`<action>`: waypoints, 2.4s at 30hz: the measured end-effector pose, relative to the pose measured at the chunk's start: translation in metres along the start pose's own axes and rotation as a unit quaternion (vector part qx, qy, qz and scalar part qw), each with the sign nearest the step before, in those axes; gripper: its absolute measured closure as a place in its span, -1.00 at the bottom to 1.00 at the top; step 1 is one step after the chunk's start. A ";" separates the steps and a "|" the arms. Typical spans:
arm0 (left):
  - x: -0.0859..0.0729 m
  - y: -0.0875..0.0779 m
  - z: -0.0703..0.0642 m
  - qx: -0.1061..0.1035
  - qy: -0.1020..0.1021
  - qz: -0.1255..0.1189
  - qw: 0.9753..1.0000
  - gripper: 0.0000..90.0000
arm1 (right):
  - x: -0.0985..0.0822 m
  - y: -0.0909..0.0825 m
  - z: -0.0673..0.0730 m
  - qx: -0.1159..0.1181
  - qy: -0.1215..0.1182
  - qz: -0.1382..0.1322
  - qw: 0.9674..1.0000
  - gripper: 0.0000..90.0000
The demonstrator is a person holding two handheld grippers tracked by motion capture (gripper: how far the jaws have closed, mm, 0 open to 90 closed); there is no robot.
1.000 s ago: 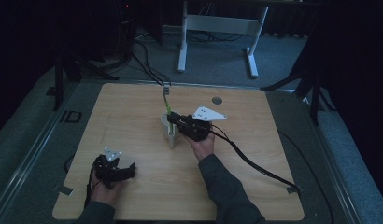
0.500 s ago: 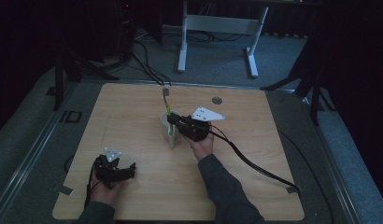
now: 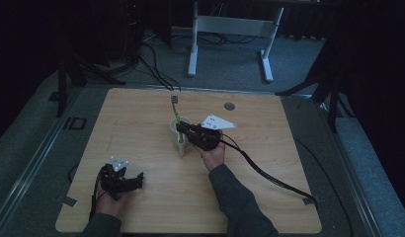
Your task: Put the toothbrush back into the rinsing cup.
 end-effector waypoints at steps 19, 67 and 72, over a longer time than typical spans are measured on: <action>0.000 0.000 0.000 0.000 0.001 0.001 1.000 -0.79 | -0.015 -0.001 -0.001 -0.005 -0.002 0.014 1.000 0.81; 0.000 -0.001 -0.001 0.000 -0.001 0.000 1.000 -0.79 | -0.043 -0.010 0.001 -0.007 -0.007 0.043 0.999 0.76; 0.000 -0.001 -0.001 0.000 -0.001 0.000 1.000 -0.79 | -0.048 -0.011 0.002 -0.003 -0.002 0.052 0.999 0.71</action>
Point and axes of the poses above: each handheld gripper's, and its own axes: y roughly forward along the jaws, x roughly out of its top, z roughly to its left, the point moved 9 cm from there along y, roughly forward along the jaws, and after that the axes turned 15 degrees about -z, right-handed, at the moved point
